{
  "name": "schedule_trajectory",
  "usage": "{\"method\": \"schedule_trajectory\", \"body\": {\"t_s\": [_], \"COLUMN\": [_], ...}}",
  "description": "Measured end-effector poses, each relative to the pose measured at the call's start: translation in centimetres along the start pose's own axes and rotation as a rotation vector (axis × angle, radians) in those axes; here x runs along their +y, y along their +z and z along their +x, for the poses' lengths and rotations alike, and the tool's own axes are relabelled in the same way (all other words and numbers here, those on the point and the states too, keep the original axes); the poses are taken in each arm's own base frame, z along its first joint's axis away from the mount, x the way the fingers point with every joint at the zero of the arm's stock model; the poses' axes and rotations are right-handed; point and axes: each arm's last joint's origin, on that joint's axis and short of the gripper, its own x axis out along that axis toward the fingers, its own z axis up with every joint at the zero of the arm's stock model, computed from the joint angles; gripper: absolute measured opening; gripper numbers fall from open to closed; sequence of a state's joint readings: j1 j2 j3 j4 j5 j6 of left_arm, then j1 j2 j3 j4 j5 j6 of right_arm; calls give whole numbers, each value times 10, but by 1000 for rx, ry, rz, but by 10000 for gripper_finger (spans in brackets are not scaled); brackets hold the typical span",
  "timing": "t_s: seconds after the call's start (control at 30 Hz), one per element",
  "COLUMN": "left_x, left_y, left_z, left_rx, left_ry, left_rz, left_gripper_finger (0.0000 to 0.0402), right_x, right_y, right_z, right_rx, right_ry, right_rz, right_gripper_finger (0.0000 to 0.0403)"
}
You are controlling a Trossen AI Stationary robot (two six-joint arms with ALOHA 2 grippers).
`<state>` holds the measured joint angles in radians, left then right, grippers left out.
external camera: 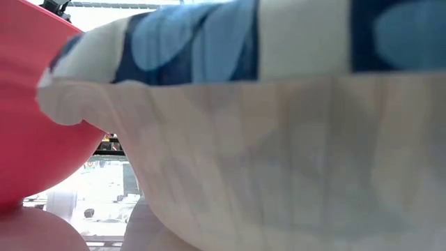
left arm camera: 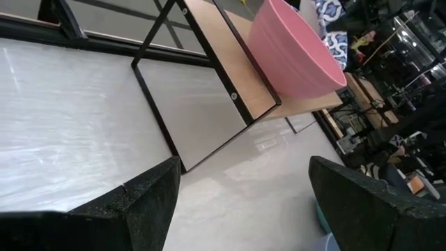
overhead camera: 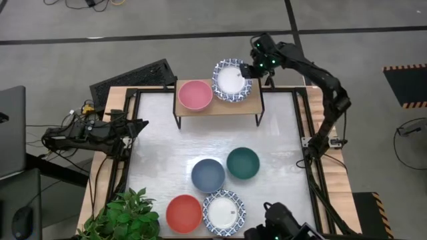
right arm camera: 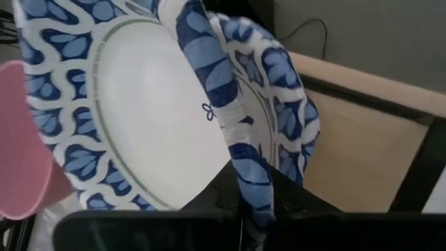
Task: Place and stack bowls onto a shelf
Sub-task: Stack the white patterned bowl on top of the white patterned bowl on the shelf
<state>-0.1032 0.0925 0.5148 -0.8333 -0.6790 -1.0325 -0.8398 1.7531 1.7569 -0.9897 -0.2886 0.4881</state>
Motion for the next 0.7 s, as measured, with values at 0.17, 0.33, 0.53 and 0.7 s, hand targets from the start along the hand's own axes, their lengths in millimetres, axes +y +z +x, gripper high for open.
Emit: {"method": "schedule_trajectory", "body": {"t_s": [0.17, 0.33, 0.53, 0.7], "left_x": [0, 0, 0, 1], "left_y": [0, 0, 0, 0], "left_z": [0, 0, 0, 0], "left_rx": [-8, -8, -7, -6], "left_ry": [4, 5, 7, 9], "left_rz": [0, 0, 2, 4], "left_gripper_finger": [302, 302, 302, 302], "right_x": [-2, -2, -2, -3], "right_y": [1, 1, 1, 2], "right_z": [-5, -5, -5, -5], "right_rx": [-11, -9, -14, -17], "right_ry": [-1, -1, 1, 1], "right_rz": [-11, -21, -24, -21], "right_gripper_finger": [58, 78, 151, 218]}}
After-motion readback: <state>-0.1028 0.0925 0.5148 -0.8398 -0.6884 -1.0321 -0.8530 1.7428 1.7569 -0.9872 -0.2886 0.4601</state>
